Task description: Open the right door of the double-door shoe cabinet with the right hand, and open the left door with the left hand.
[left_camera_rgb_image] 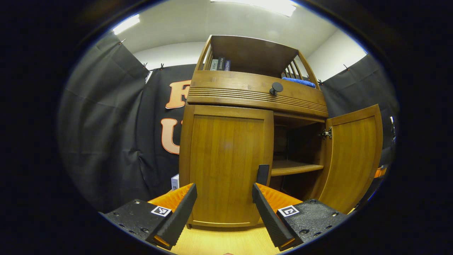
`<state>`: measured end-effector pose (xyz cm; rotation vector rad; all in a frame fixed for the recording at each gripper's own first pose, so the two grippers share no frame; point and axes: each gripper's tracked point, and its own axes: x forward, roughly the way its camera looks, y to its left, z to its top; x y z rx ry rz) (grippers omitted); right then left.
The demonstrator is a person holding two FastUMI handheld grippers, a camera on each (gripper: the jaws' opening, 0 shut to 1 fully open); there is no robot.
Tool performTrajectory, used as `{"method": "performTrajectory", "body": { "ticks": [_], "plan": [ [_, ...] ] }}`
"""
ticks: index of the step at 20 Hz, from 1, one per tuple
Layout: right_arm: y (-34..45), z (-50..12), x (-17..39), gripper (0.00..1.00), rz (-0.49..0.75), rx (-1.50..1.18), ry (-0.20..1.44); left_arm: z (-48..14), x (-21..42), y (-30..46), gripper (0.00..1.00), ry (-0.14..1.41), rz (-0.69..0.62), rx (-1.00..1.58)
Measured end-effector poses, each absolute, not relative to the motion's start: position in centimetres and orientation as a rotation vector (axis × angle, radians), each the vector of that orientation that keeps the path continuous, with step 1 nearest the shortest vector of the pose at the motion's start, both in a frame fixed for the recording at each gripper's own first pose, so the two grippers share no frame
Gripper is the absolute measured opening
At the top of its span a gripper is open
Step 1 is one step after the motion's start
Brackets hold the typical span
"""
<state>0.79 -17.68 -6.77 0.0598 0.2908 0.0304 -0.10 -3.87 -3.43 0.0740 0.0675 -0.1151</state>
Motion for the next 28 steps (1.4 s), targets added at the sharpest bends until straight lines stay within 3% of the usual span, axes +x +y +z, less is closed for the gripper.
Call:
{"method": "performTrajectory", "body": {
  "ticks": [1, 2, 3, 4, 8, 9, 10, 13, 14, 15, 16, 17, 19, 21, 22, 23, 24, 25, 28],
  "plan": [
    [-17.5, -6.9, 0.8, 0.17, 0.034, 0.062, 0.295, -3.4, -0.1, -3.8, 0.91, 0.067, -0.112, 0.072],
    [-17.5, -6.7, 0.9, 0.23, 0.034, 0.057, 0.288, -3.5, -0.1, -3.8, 0.98, 0.066, -0.107, 0.07],
    [-17.6, -6.6, 0.9, 0.3, 0.03, 0.052, 0.283, -3.5, -0.1, -3.8, 0.98, 0.068, -0.106, 0.068],
    [-17.5, -6.7, 0.8, 0.3, 0.026, 0.051, 0.279, -3.6, 0.1, -4.0, 0.91, 0.071, -0.109, 0.065],
    [-18.2, -6.9, -0.6, 0.31, -0.039, 0.036, 0.274, -3.5, 0.1, -4.4, 0.92, 0.068, -0.13, 0.063],
    [-18.9, -6.9, -1.1, 0.18, -0.076, 0.029, 0.27, -3.6, 0.1, -4.6, 0.92, 0.066, -0.138, 0.065],
    [-19.8, -6.7, -1.7, 0.17, -0.114, 0.028, 0.26, -3.5, 0.1, -4.8, 0.91, 0.067, -0.148, 0.066],
    [-19.6, -5.6, -3.4, 0.18, -0.164, 0.076, 0.222, -3.6, 0.6, -5.8, 0.94, 0.075, -0.173, 0.051],
    [-19.1, -5.2, -3.8, 0.31, -0.174, 0.079, 0.211, -3.5, 1.0, -6.7, 0.95, 0.077, -0.188, 0.042],
    [-18.4, -4.6, -4.2, 0.31, -0.178, 0.074, 0.198, -3.5, 1.3, -7.4, 0.95, 0.078, -0.201, 0.037],
    [-17.7, -4.0, -4.6, 0.18, -0.181, 0.063, 0.184, -3.3, 1.8, -7.9, 0.92, 0.075, -0.213, 0.036],
    [-17.0, -3.5, -4.9, 0.31, -0.184, 0.05, 0.176, -3.0, 2.2, -8.2, 0.95, 0.069, -0.22, 0.039],
    [-15.7, -3.2, -5.3, 0.31, -0.198, 0.028, 0.177, -2.3, 3.0, -9.1, 0.91, 0.046, -0.234, 0.04],
    [-14.3, -3.0, -5.3, 0.3, -0.205, 0.008, 0.184, -1.9, 3.9, -9.9, 0.98, 0.032, -0.242, 0.031],
    [-13.3, -2.6, -5.1, 0.44, -0.197, 0.005, 0.177, -1.8, 4.2, -10.3, 0.98, 0.032, -0.243, 0.024],
    [-12.1, -2.4, -4.9, 0.43, -0.181, 0.007, 0.17, -1.8, 4.6, -10.6, 0.98, 0.028, -0.247, 0.015],
    [-10.9, -2.3, -4.6, 0.18, -0.163, 0.011, 0.166, -1.8, 5.0, -11.0, 0.98, 0.026, -0.253, 0.008],
    [-9.7, -2.4, -4.3, 0.18, -0.148, 0.016, 0.166, -1.9, 5.7, -11.6, 0.98, 0.022, -0.259, 0.003],
    [-6.9, -2.4, -2.8, 0.44, -0.087, 0.012, 0.159, -2.4, 7.1, -12.9, 0.94, 0.031, -0.285, -0.005]
  ]
}}
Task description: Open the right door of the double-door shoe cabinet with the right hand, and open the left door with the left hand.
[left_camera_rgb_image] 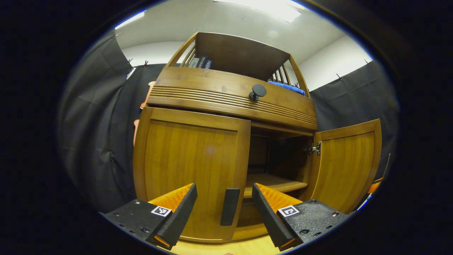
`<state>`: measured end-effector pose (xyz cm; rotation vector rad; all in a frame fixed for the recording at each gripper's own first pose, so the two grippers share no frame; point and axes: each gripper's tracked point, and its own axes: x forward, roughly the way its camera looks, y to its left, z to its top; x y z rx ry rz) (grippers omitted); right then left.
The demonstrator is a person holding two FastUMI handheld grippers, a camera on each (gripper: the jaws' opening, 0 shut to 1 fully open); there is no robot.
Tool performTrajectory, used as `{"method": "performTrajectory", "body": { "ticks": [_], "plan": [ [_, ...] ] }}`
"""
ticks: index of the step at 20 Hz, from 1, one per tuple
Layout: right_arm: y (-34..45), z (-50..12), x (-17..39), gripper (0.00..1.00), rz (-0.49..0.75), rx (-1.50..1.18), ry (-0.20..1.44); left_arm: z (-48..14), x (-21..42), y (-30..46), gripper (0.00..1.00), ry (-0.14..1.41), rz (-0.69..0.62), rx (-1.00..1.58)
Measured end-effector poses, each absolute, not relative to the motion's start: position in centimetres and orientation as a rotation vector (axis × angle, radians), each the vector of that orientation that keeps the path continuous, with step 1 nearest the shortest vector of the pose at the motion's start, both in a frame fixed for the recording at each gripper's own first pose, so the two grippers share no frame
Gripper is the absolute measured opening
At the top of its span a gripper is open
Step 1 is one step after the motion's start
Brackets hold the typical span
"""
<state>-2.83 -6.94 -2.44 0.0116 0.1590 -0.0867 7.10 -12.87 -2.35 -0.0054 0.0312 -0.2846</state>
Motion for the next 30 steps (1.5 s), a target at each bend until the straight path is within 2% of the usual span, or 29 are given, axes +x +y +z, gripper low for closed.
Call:
{"method": "performTrajectory", "body": {
  "ticks": [2, 3, 4, 7, 8, 9, 10, 16, 19, 22, 23, 26, 30],
  "plan": [
    [-5.9, -2.4, -1.7, 0.53, -0.067, 0.013, 0.141, -2.8, 7.9, -13.4, 0.95, 0.031, -0.295, -0.012],
    [-5.4, -2.7, -1.4, 0.58, -0.059, 0.014, 0.147, -3.2, 8.3, -13.7, 0.98, 0.039, -0.296, -0.011],
    [-5.1, -3.0, -1.1, 0.62, -0.058, 0.012, 0.158, -3.9, 8.8, -14.0, 0.91, 0.049, -0.298, -0.01],
    [-4.1, -3.1, -0.8, 0.75, -0.036, 0.024, 0.157, -6.3, 10.2, -14.8, 0.91, 0.092, -0.306, 0.005],
    [-4.0, -3.3, -0.9, 0.8, -0.033, 0.026, 0.163, -7.1, 10.6, -15.1, 0.98, 0.105, -0.304, 0.017],
    [-3.9, -3.6, -0.9, 0.84, -0.034, 0.027, 0.169, -8.0, 11.0, -15.5, 0.91, 0.114, -0.304, 0.026],
    [-4.0, -3.8, -1.1, 0.89, -0.035, 0.028, 0.174, -8.8, 11.4, -15.7, 0.91, 0.121, -0.299, 0.034],
    [-4.8, -4.0, -1.6, 0.89, -0.068, 0.033, 0.18, -11.4, 12.9, -15.6, 0.91, 0.161, -0.284, -0.008],
    [-5.1, -3.7, -1.6, 0.89, -0.076, 0.037, 0.174, -11.3, 13.5, -14.9, 0.77, 0.166, -0.243, -0.055],
    [-5.2, -3.6, -1.5, 0.89, -0.079, 0.023, 0.182, -11.7, 13.7, -15.7, 0.35, 0.175, -0.286, -0.068],
    [-4.9, -3.4, -1.3, 0.98, -0.074, 0.023, 0.177, -11.8, 13.5, -15.6, 0.33, 0.182, -0.281, -0.041],
    [-4.4, -3.2, -0.5, 0.98, -0.061, 0.019, 0.162, -11.6, 13.3, -15.6, 0.26, 0.19, -0.284, 0.023],
    [-3.9, -3.3, 0.3, 0.98, -0.054, 0.017, 0.167, -10.8, 10.8, -15.3, 0.26, 0.202, -0.338, 0.043]
  ]
}}
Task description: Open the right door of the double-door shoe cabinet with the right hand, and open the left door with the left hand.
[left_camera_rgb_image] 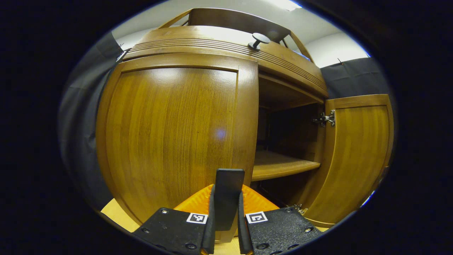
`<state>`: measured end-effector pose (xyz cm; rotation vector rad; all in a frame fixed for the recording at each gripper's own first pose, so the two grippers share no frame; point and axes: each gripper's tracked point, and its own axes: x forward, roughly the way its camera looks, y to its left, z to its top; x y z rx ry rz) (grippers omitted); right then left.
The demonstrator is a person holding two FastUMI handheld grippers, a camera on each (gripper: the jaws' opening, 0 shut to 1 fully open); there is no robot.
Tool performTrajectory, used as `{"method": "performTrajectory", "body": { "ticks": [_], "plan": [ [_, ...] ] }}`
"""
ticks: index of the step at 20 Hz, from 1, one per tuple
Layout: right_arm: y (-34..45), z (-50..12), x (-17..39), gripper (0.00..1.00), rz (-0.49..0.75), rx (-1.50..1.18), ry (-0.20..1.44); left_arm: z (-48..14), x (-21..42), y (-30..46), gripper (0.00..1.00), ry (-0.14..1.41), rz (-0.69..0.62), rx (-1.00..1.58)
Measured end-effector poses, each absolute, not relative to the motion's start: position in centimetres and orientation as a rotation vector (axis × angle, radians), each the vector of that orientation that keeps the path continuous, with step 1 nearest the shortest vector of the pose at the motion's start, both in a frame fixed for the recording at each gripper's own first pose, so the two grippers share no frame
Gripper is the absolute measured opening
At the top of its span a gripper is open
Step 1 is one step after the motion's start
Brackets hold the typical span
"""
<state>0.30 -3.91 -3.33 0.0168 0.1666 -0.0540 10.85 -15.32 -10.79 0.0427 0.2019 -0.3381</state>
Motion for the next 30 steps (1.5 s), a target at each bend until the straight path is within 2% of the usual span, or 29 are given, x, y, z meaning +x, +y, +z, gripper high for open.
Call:
{"method": "performTrajectory", "body": {
  "ticks": [1, 2, 4, 5, 8, 9, 10, 13, 14, 15, 21, 22, 23, 28, 30],
  "plan": [
    [-3.7, -3.0, 0.6, 1.0, -0.05, 0.014, 0.159, -10.3, 9.2, -14.7, 0.26, 0.202, -0.339, 0.054],
    [-3.5, -2.7, 0.8, 0.94, -0.048, 0.008, 0.151, -10.0, 8.3, -14.2, 0.26, 0.201, -0.339, 0.06],
    [-3.1, -2.5, 1.0, 0.98, -0.039, 0.003, 0.142, -9.2, 6.2, -13.0, 0.26, 0.205, -0.329, 0.063],
    [-2.7, -2.5, 1.1, 0.89, -0.031, 0.005, 0.137, -8.7, 5.3, -12.3, 0.26, 0.199, -0.321, 0.048],
    [-2.2, -3.1, 1.4, 0.89, -0.018, 0.008, 0.139, -7.7, 2.9, -10.0, 0.25, 0.189, -0.306, 0.036],
    [-2.0, -3.2, 1.5, 0.98, -0.013, 0.012, 0.139, -7.4, 2.2, -9.7, 0.26, 0.187, -0.299, 0.043],
    [-1.8, -3.3, 1.5, 0.89, -0.007, 0.016, 0.138, -7.3, 1.6, -9.2, 0.26, 0.189, -0.291, 0.045],
    [-2.0, -3.7, 1.9, 0.89, 0.005, 0.022, 0.149, -6.5, -0.1, -7.0, 0.26, 0.182, -0.259, 0.037],
    [-2.1, -3.7, 2.2, 0.98, 0.008, 0.02, 0.15, -6.3, -0.3, -6.4, 0.26, 0.173, -0.242, 0.039],
    [-2.1, -3.8, 2.5, 0.98, 0.012, 0.019, 0.15, -6.1, -0.8, -5.7, 0.25, 0.162, -0.224, 0.049],
    [-1.4, -3.6, 4.0, 0.98, 0.049, 0.005, 0.138, -4.7, -2.7, -1.5, 0.25, 0.112, -0.098, 0.057],
    [-1.2, -3.7, 4.2, 0.98, 0.057, 0.006, 0.137, -4.7, -3.2, -0.9, 0.25, 0.107, -0.093, 0.049],
    [-1.2, -4.0, 4.4, 0.89, 0.063, 0.006, 0.136, -4.6, -3.5, -0.5, 0.25, 0.104, -0.094, 0.043],
    [-0.4, -4.2, 4.7, 0.89, 0.089, 0.015, 0.136, -4.1, -4.1, 1.1, 0.2, 0.084, -0.076, 0.054],
    [-0.3, -4.3, 4.6, 0.89, 0.093, 0.019, 0.137, -3.9, -4.1, 1.8, 0.22, 0.076, -0.069, 0.059]
  ]
}}
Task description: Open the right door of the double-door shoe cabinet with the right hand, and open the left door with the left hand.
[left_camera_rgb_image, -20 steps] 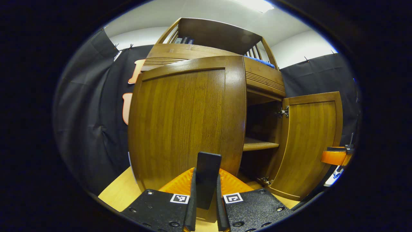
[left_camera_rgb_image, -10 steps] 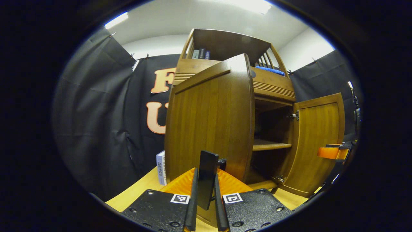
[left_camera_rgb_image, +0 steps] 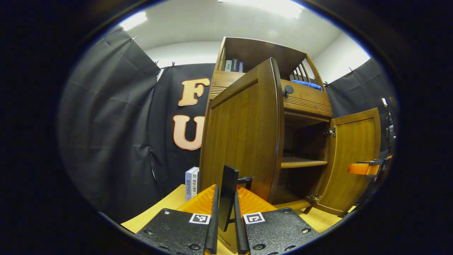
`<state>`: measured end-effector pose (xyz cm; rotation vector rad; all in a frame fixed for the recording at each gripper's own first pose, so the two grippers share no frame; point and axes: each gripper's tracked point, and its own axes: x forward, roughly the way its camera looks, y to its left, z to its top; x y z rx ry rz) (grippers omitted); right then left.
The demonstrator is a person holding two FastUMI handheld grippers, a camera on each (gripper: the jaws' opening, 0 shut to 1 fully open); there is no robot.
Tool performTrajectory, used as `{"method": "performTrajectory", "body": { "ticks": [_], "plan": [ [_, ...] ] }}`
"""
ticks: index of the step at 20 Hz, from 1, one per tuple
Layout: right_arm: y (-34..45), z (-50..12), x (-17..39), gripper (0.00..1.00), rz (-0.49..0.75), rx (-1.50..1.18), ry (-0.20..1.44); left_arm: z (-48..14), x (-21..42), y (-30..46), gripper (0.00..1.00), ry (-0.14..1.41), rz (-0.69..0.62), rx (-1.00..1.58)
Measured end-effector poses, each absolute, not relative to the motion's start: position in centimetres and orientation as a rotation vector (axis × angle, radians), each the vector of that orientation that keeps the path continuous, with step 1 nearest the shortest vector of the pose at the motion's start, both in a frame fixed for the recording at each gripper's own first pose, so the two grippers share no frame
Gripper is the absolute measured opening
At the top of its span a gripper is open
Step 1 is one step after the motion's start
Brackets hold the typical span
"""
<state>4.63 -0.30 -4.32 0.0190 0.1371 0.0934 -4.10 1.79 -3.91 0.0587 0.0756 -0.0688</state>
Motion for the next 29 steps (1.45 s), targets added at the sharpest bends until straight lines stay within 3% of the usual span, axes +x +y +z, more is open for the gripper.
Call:
{"method": "performTrajectory", "body": {
  "ticks": [3, 4, 6, 9, 10, 19, 20, 21, 22, 27, 29],
  "plan": [
    [-0.2, -4.4, 4.9, 0.89, 0.1, 0.022, 0.135, -3.8, -4.2, 3.0, 0.21, 0.074, -0.068, 0.051],
    [-0.1, -4.4, 4.9, 0.98, 0.102, 0.024, 0.136, -3.7, -4.1, 3.7, 0.23, 0.073, -0.06, 0.056],
    [0.1, -4.5, 5.2, 1.0, 0.106, 0.028, 0.136, -3.5, -4.0, 5.2, 0.22, 0.066, -0.039, 0.057],
    [0.1, -5.3, 5.9, 0.98, 0.107, 0.028, 0.136, -3.3, -3.6, 7.7, 0.17, 0.059, -0.009, 0.049],
    [0.2, -5.3, 5.9, 0.89, 0.108, 0.027, 0.134, -3.2, -3.8, 8.1, 0.16, 0.063, -0.022, 0.042],
    [-0.1, -3.7, 5.5, 0.89, 0.101, 0.023, 0.116, -2.9, -3.0, 11.5, 0.21, 0.09, -0.206, -0.022],
    [0.0, -3.7, 5.5, 0.98, 0.106, 0.023, 0.118, -3.0, -3.0, 11.7, 0.21, 0.092, -0.22, -0.022],
    [0.0, -3.6, 5.5, 0.98, 0.109, 0.021, 0.116, -2.9, -3.0, 12.1, 0.23, 0.097, -0.221, -0.022],
    [0.1, -3.5, 5.5, 0.89, 0.113, 0.018, 0.115, -2.8, -3.0, 12.4, 0.22, 0.099, -0.216, -0.015],
    [1.2, -3.7, 6.2, 0.89, 0.157, 0.012, 0.122, -2.6, -4.2, 13.1, 0.19, 0.12, -0.143, 0.053],
    [1.7, -4.1, 6.4, 0.89, 0.179, 0.007, 0.133, -1.9, -5.3, 13.7, 0.25, 0.11, -0.097, 0.063]
  ]
}}
